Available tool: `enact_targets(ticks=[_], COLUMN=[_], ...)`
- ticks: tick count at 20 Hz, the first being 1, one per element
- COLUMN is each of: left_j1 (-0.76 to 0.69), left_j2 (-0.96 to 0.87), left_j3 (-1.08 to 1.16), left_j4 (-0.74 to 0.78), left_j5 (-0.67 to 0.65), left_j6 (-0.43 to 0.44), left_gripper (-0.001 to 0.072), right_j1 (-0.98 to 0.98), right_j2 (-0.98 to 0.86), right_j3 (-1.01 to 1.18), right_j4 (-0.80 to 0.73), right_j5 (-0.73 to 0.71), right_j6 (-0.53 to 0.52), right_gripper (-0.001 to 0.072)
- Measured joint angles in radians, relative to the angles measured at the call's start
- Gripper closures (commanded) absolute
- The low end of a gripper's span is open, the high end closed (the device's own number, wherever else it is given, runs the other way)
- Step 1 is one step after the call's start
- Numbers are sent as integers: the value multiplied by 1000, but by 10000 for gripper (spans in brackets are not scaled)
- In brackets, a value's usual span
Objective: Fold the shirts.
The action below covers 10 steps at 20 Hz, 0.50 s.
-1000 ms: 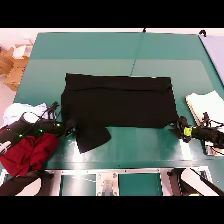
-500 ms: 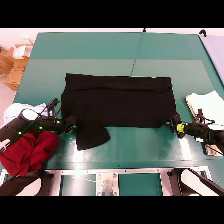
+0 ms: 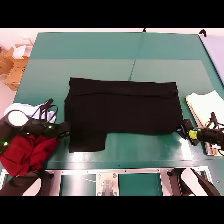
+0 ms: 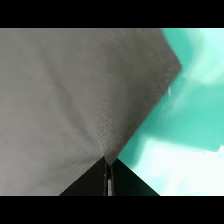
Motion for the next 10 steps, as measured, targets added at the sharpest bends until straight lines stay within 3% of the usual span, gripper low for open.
enact_targets(ticks=[6, 10], left_j1=[0, 0], left_j2=[90, -4], left_j3=[93, 257], left_j4=[70, 91], left_j5=[-123, -132], left_j6=[-80, -65], left_gripper=[684, 684], right_j1=[-5, 53], right_j2=[51, 4], right_j3=[135, 292], right_j4=[-36, -18], right_j5=[138, 161], right_j6=[53, 84], right_gripper=[694, 694])
